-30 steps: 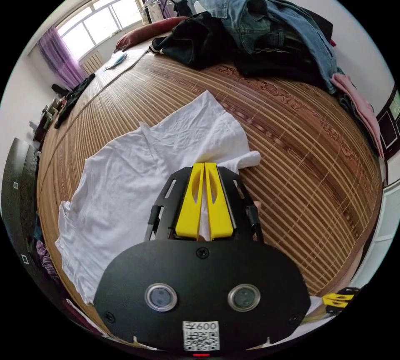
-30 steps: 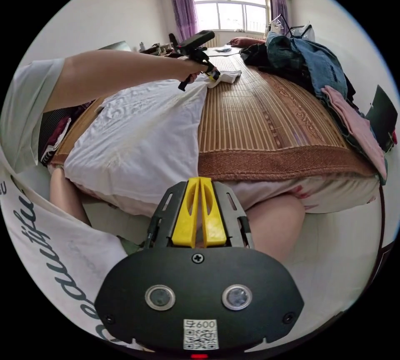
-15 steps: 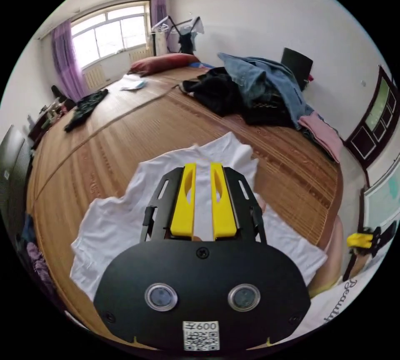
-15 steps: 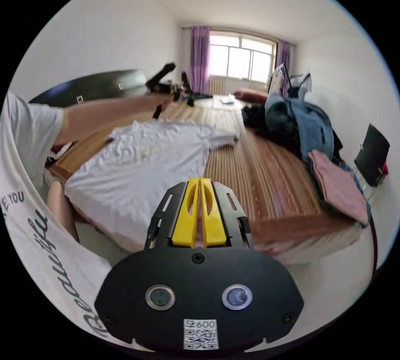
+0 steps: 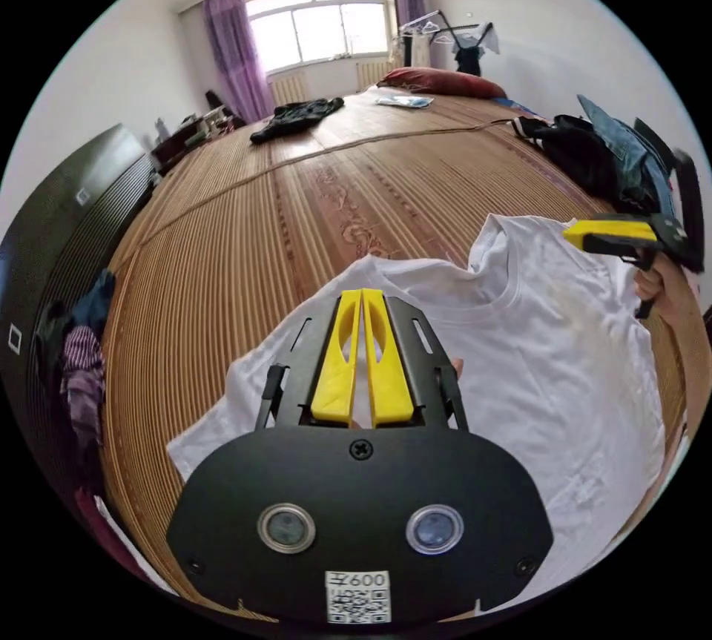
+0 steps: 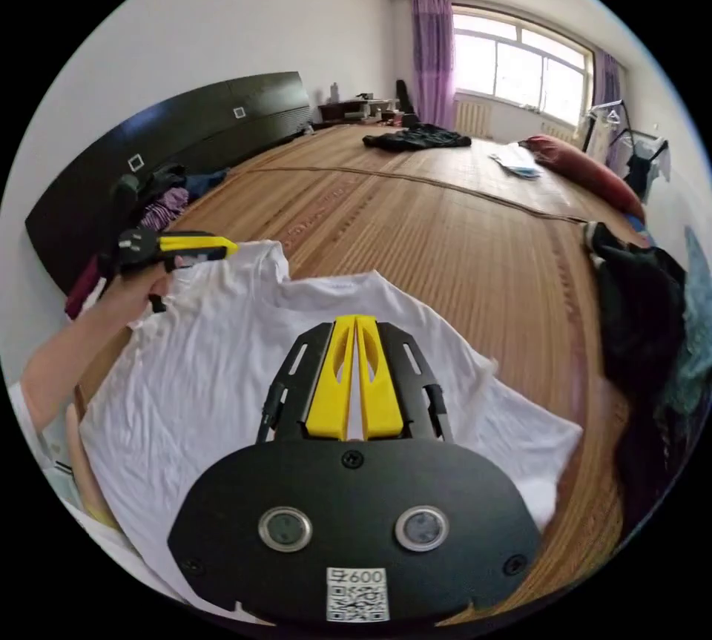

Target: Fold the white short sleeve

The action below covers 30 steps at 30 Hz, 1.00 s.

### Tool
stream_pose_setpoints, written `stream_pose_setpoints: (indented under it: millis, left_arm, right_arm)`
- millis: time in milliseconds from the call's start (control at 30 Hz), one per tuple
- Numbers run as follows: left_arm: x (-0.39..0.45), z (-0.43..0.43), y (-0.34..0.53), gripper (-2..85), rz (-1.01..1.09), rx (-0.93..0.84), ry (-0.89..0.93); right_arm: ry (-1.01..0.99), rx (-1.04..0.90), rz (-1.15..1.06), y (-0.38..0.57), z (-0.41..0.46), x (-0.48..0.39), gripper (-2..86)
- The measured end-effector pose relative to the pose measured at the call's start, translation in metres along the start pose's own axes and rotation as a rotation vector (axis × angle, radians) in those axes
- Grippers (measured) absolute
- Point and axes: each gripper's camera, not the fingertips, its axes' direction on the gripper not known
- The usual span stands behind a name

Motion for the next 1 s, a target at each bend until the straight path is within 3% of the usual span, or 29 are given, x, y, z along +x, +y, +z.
stream_pose_setpoints:
  millis: [67,100,200,400,567,700,867,933,1000]
  left_arm:
    - [0.008,0.031,-0.008,0.4,0.031,-0.128,-0.110]
    - [0.010,0.038,-0.006,0.4,0.012,-0.137,-0.152]
    - [0.002,0.037,0.001,0.6,-0.093,-0.140,-0.228]
    - [-0.036,0.030,0.013,0.8,-0.200,-0.099,-0.051]
    - [-0.033,0.039,0.004,0.7,-0.144,-0.123,-0.132]
    - [-0.004,0.052,-0.003,0.6,0.037,-0.148,-0.353]
    - [-0.023,0.034,0.003,0.5,0.123,-0.233,-0.430]
    - [-0.064,-0.022,0.023,0.6,0.002,-0.155,-0.512]
    - [-0.120,-0.120,0.084,0.6,-0.192,0.049,-0.475]
  right_arm:
    - [0.068,-0.068,0.010,-0.012,0.048,0.014,-0.8]
    - [0.183,-0.236,-0.053,-0.014,0.090,0.020,-0.8]
    - [0.279,-0.102,0.007,-0.007,0.116,0.038,-0.8]
    - [0.462,-0.090,-0.111,0.014,0.185,0.041,-0.8]
    - [0.623,-0.116,-0.215,0.029,0.246,0.048,-0.8]
    - [0.616,-0.119,-0.206,0.039,0.278,0.082,-0.8]
    - [0.478,-0.093,-0.144,0.050,0.291,0.137,-0.8]
    - [0.449,0.075,-0.064,0.060,0.263,0.156,-0.9]
    - [0.384,0.579,0.056,0.103,0.196,0.156,-0.9]
